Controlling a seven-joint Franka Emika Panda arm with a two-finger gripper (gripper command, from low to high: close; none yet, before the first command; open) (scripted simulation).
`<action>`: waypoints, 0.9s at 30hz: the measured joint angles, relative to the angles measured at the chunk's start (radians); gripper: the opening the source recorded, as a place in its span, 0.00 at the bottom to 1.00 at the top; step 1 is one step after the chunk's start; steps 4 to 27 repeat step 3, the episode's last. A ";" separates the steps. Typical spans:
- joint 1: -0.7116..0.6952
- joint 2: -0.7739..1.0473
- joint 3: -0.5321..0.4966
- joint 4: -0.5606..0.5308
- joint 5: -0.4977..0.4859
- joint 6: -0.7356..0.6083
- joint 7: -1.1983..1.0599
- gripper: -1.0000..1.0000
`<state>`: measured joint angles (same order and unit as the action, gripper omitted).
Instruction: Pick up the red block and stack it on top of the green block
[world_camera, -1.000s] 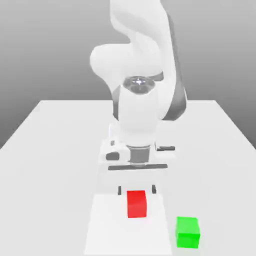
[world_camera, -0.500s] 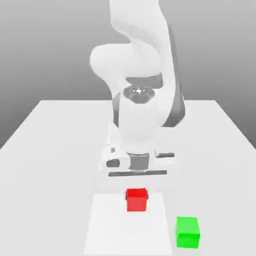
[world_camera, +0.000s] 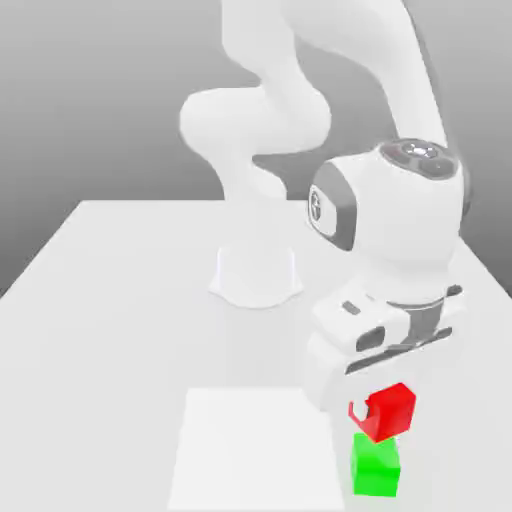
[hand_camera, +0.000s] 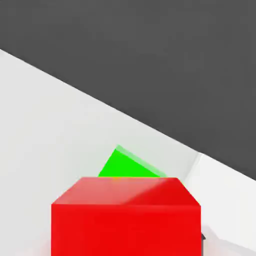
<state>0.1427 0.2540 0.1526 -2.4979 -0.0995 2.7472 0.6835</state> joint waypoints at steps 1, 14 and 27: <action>0.000 0.000 0.000 0.000 0.000 0.000 0.000 1.00; 0.000 0.000 0.000 0.000 0.000 0.000 0.000 1.00; 0.000 0.000 0.000 0.000 0.000 0.000 0.000 1.00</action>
